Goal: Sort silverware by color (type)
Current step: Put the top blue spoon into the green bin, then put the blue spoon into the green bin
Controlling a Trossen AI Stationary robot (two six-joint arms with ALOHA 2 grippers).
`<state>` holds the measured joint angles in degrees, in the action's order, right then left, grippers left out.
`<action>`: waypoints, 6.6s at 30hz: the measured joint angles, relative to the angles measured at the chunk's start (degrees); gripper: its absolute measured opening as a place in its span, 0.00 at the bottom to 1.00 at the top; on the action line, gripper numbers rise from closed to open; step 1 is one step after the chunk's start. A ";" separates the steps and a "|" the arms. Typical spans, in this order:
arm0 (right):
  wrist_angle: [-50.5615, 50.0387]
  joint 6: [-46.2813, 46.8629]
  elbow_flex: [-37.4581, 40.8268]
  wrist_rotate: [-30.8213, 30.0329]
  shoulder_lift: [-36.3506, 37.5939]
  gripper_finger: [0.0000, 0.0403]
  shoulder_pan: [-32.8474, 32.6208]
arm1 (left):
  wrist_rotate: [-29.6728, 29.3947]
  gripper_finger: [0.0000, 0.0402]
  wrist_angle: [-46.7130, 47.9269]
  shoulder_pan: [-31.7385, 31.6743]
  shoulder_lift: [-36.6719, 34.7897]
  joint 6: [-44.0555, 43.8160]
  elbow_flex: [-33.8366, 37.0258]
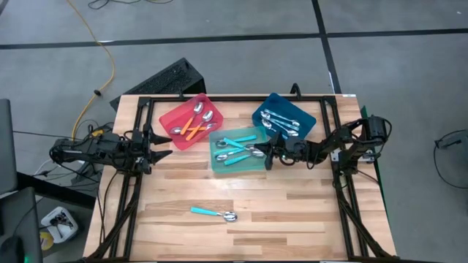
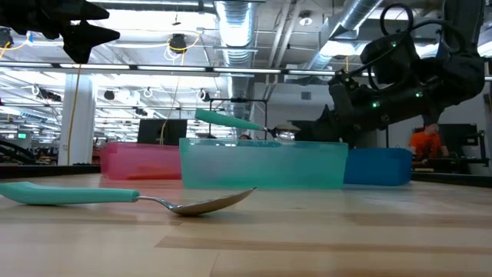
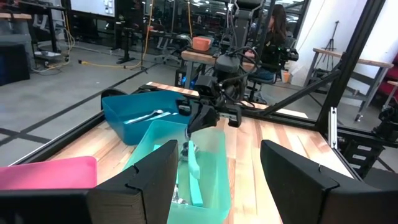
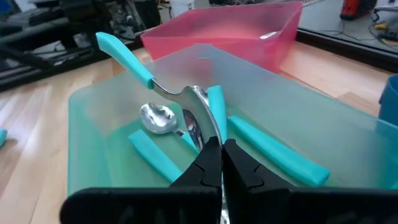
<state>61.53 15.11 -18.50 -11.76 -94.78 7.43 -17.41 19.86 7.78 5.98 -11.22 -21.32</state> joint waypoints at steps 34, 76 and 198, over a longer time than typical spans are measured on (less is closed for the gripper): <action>0.76 2.89 -0.62 -1.70 -0.07 0.47 0.64 | 0.02 0.53 -0.02 0.01 0.01 -0.43 0.00; -28.56 -0.78 -5.89 -7.86 29.77 0.48 -10.90 | 0.05 0.53 -0.79 0.01 0.02 -1.50 0.00; -66.48 -6.77 -57.18 -6.39 -26.48 0.66 -37.03 | 5.01 0.53 -7.21 0.01 0.00 -8.81 5.51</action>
<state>-4.95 8.34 -75.68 -18.14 -121.26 -29.60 -12.40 12.64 7.79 5.98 -20.04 -15.81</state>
